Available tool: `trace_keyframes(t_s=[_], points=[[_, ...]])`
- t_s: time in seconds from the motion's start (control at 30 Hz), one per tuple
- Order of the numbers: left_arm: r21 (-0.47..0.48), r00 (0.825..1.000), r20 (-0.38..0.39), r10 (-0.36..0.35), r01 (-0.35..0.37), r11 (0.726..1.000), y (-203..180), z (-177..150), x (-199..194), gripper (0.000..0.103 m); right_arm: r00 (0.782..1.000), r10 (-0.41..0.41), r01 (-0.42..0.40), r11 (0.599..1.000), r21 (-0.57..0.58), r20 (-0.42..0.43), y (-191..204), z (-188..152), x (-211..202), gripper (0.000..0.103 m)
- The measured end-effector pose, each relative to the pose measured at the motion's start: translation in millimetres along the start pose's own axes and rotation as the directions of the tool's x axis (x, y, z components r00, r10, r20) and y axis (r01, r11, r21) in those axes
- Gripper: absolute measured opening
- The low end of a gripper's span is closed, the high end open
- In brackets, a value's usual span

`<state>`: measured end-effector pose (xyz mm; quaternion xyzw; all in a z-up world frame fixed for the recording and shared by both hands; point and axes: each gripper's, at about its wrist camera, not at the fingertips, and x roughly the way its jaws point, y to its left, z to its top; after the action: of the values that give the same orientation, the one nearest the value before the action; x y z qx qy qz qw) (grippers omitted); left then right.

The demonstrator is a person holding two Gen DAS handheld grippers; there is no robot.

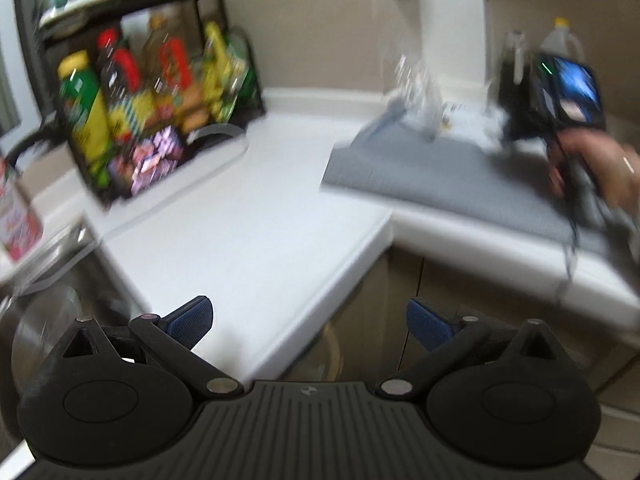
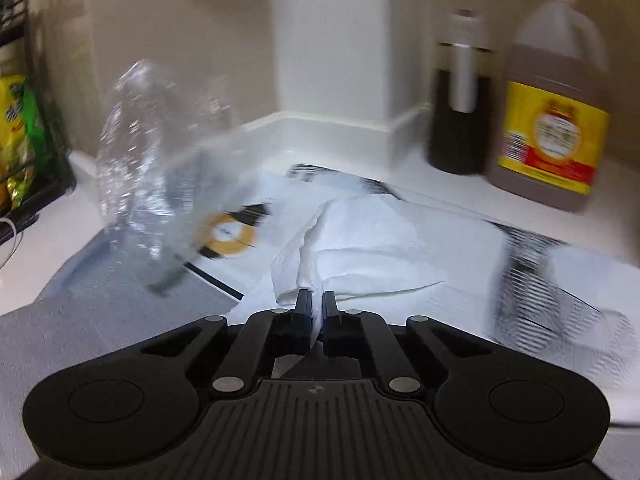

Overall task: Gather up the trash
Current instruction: 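Grasp the white tissue with the right gripper, then grasp the clear plastic bag with the left gripper while the right holds the tissue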

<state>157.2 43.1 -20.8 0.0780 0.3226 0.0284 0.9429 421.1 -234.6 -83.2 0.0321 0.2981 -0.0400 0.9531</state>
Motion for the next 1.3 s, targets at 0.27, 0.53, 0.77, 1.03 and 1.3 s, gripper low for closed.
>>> trace_keyframes(t_s=[0.27,0.53,0.77,1.03,1.3], points=[[0.015,0.983,0.148,-0.109,0.108,0.994,-67,103,60,0.103,0.988,-0.144,0.136,0.982,0.127,0.050,-92,-29,-45,0.006],[-0.009,0.963,0.172,-0.207,0.212,0.977,-149,203,163,0.103,0.984,-0.176,0.172,0.977,0.126,0.027,-93,-30,-40,0.010],[-0.102,0.992,0.011,-0.126,0.126,0.987,-181,236,261,0.103,0.987,-0.159,0.152,0.973,0.172,0.026,-99,-30,-41,0.011],[-0.171,0.993,-0.064,-0.102,0.090,0.981,-172,244,298,0.089,0.987,-0.155,0.146,0.971,0.191,0.030,-100,-30,-43,0.011],[-0.186,0.987,-0.101,-0.124,0.104,0.977,-142,234,263,0.004,0.989,-0.143,0.129,0.963,0.236,0.046,-106,-31,-44,0.011]])
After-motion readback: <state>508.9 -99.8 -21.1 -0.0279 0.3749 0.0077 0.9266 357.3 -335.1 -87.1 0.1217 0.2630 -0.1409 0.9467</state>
